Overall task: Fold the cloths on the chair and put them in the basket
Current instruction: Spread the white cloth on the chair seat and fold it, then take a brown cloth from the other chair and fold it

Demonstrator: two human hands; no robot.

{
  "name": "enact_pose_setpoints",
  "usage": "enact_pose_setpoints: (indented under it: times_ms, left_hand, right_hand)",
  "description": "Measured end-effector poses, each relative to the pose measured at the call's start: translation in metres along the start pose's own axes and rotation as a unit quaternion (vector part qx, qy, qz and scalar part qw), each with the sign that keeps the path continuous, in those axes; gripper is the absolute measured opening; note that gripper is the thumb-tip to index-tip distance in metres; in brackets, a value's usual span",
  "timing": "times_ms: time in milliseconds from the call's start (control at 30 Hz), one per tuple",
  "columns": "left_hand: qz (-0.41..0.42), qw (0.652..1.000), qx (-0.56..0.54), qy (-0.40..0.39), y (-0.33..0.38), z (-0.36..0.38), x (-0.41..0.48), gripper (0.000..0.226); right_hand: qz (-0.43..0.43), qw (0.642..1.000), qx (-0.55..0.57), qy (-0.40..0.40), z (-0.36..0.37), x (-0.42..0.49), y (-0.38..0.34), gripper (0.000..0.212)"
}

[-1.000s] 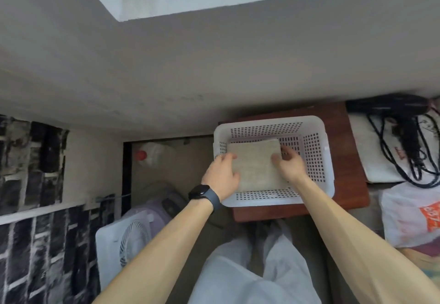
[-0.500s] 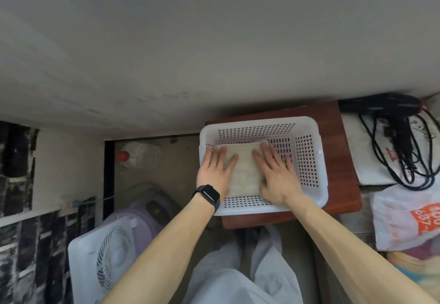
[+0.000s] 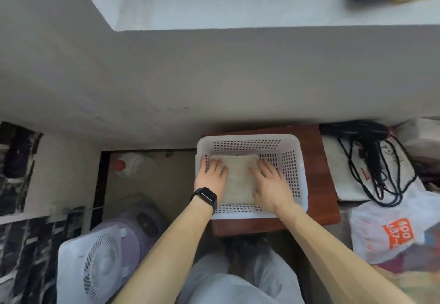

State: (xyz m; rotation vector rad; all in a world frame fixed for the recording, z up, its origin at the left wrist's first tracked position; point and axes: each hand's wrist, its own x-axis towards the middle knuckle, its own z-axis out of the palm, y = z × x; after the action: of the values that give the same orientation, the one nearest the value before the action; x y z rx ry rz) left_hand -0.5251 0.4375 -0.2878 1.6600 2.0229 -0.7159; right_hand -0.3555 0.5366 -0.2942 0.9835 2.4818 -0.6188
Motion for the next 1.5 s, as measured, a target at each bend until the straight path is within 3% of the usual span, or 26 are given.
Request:
enact_pose_setpoints:
  times_ms: [133, 233, 367, 567, 833, 1000, 1233, 1400, 1500]
  left_hand:
    - [-0.071, 0.986, -0.146, 0.042, 0.003, -0.015, -0.052, 0.069]
    - [-0.159, 0.953, -0.252, 0.061, 0.008, -0.015, -0.096, 0.068]
    - [-0.289, 0.879, -0.366, 0.099, 0.019, 0.000, -0.160, 0.065]
    - [-0.463, 0.746, -0.452, 0.158, 0.057, 0.035, -0.275, 0.066]
    - [-0.637, 0.582, -0.438, 0.252, 0.141, 0.077, -0.457, 0.065]
    - [-0.735, 0.465, -0.417, 0.264, 0.207, 0.118, -0.572, 0.065]
    - [-0.833, 0.330, -0.369, 0.247, 0.341, 0.188, -0.714, 0.059]
    - [-0.857, 0.293, -0.345, 0.245, 0.430, 0.261, -0.801, 0.060]
    - [-0.869, 0.273, -0.349, 0.221, 0.470, 0.294, -0.841, 0.058]
  right_hand:
    - [0.003, 0.996, 0.079, 0.035, -0.020, -0.050, 0.002, 0.048]
    - [-0.024, 0.992, 0.113, 0.041, -0.032, -0.084, -0.004, 0.043]
    - [-0.139, 0.984, 0.111, 0.028, -0.053, -0.112, -0.029, 0.041]
    - [-0.354, 0.932, 0.059, 0.051, -0.079, -0.157, -0.103, 0.041]
    - [-0.598, 0.801, -0.012, 0.023, -0.053, -0.259, -0.231, 0.046]
    - [-0.690, 0.722, -0.026, -0.041, -0.006, -0.364, -0.301, 0.044]
    - [-0.781, 0.612, -0.021, -0.120, 0.088, -0.521, -0.352, 0.044]
    - [-0.811, 0.568, -0.006, -0.142, 0.164, -0.619, -0.358, 0.025]
    - [-0.816, 0.558, -0.014, -0.149, 0.203, -0.669, -0.364, 0.019]
